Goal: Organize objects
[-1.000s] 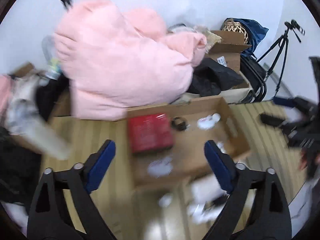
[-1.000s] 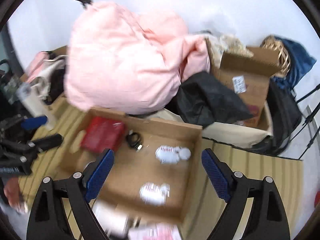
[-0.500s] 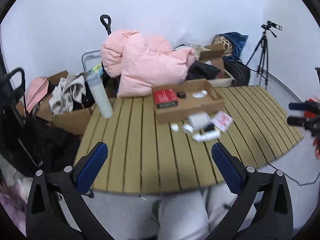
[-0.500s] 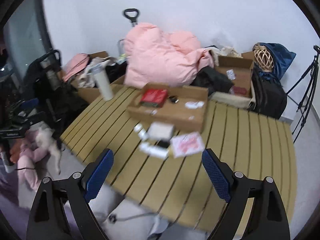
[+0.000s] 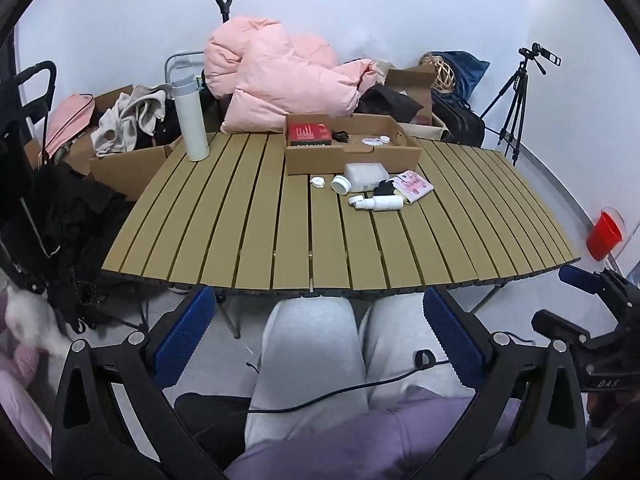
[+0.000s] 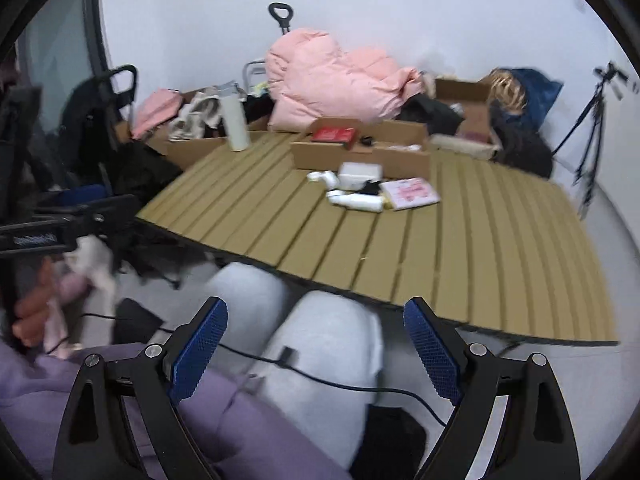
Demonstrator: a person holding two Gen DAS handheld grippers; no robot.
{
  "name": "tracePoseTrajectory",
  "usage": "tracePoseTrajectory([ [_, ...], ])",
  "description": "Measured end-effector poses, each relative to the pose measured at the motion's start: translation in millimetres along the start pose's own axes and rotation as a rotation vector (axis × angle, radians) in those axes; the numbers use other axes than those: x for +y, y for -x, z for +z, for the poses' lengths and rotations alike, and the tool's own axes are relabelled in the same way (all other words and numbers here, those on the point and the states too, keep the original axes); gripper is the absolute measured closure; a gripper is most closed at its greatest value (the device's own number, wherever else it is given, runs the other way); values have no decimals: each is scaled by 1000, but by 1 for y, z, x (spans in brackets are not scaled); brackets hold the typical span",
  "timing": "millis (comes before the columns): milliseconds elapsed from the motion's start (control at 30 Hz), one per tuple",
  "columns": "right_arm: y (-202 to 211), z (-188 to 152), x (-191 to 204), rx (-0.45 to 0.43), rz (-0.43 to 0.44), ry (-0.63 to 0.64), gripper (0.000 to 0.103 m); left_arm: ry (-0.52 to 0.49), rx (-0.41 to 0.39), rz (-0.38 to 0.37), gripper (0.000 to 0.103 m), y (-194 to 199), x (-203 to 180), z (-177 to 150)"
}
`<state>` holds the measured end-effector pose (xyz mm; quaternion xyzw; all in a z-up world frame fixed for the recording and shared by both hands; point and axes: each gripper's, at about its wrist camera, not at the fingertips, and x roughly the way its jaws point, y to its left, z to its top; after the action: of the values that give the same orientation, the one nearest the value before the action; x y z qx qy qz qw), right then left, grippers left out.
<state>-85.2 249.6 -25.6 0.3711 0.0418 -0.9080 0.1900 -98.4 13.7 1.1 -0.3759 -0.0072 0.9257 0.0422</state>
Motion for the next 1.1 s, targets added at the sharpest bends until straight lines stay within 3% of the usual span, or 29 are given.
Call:
tracePoseTrajectory([
  [133,-3,0,-5,-15,40,-42,11,21,10,27,0,-6,10,-5],
  [300,-23,-5,-10,7,48,-78,11,61,105,14,0,-49,26,-11],
  [400,-51,1,-13,50,70,-53,11,87,115,-115,0,-83,37,-1],
  [467,-86,13,-16,105,77,-12,18,103,106,-215,0,-118,47,13],
  [533,-117,26,-20,133,76,10,37,100,107,-247,0,-156,53,28],
  [633,-169,61,-29,152,75,54,39,94,128,-259,10,-219,60,58],
  [700,-198,82,-32,164,99,87,39,60,127,-227,22,-257,60,78],
  [833,-270,133,-33,194,112,155,57,20,187,-211,32,-328,60,107],
  [967,-325,171,-16,214,101,282,58,-46,182,-229,33,-357,57,114],
  [1100,-370,177,-6,272,116,351,60,-86,195,-223,33,-379,60,114],
])
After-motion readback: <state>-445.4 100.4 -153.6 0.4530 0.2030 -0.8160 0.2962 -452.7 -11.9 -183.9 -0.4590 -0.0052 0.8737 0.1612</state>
